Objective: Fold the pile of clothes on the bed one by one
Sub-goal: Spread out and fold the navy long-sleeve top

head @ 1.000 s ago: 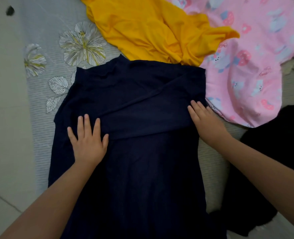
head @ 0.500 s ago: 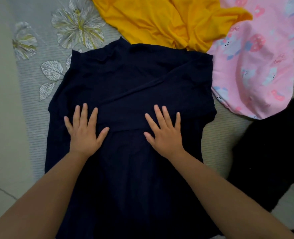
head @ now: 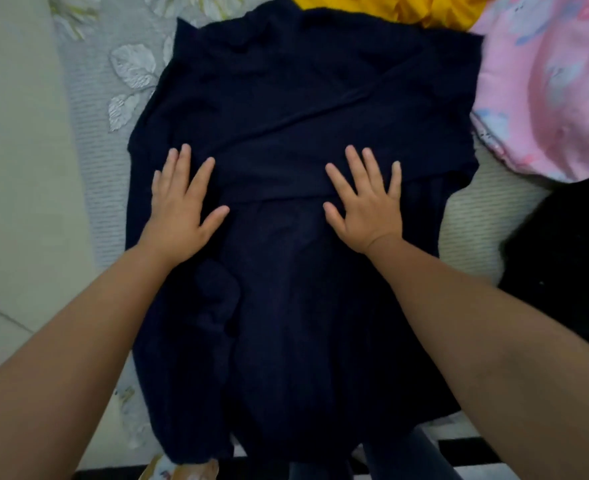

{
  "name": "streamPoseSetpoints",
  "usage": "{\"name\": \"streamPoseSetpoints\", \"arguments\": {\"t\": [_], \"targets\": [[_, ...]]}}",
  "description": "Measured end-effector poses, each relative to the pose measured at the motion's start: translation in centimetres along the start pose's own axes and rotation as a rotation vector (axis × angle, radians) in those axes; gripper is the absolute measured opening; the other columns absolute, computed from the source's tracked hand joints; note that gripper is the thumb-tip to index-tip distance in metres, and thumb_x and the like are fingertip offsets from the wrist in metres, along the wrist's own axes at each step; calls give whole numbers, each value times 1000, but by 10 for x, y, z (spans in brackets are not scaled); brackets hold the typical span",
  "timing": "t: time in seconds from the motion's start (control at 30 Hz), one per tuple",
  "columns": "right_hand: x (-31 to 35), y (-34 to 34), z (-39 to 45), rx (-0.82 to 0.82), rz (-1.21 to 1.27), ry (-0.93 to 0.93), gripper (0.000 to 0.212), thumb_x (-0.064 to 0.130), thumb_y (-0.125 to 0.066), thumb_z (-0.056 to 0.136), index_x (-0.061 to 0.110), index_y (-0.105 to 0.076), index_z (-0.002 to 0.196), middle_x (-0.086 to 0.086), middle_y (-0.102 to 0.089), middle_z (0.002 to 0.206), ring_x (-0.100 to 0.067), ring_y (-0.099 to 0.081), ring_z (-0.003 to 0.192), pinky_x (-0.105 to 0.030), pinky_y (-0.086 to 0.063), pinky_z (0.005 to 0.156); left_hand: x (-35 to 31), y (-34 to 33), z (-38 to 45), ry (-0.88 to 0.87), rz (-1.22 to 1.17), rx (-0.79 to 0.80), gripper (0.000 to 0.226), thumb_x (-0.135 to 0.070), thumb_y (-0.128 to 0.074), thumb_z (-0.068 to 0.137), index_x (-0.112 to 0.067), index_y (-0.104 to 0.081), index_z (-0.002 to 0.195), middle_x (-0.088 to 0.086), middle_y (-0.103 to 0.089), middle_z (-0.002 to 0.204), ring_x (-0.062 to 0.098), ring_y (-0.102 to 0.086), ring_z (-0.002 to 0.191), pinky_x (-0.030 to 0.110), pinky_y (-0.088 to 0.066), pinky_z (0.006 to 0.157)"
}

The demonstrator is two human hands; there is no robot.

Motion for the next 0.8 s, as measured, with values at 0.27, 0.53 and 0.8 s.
{"name": "streamPoseSetpoints", "arguments": {"t": [0.27,0.53,0.8], "targets": [[3,-1,-6,-3,-64,-31,57,41,-32,96,25,-13,147,-7,0,156,-26,3,143,-54,9,109,63,-21,-148,591,-167,-237,57,-14,-44,95,11,-19,139,34,-17,145,43,-16,136,38,-8,112],[123,-33,-118,142,16,342,53,29,-47,94,16,-30,142,-18,-15,151,-37,-13,140,-56,-4,110,75,-85,-293,936,-317,-143,29,-11,-52,90,6,-51,113,27,-55,109,39,-50,102,40,-36,80],[128,-60,-141,456,-176,357,55,38,-30,98,32,-4,146,2,12,155,-20,12,142,-46,6,113,95,-56,-326,1077,-1167,-655,9,-14,-48,94,-13,-57,94,-5,-59,85,14,-52,82,25,-40,73]]}}
Point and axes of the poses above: each hand's wrist, its own z-axis towards the middle knuckle, its own y-axis out of the back of the hand, x = y × z, the point moved 9 cm from there along z, towards the middle knuckle
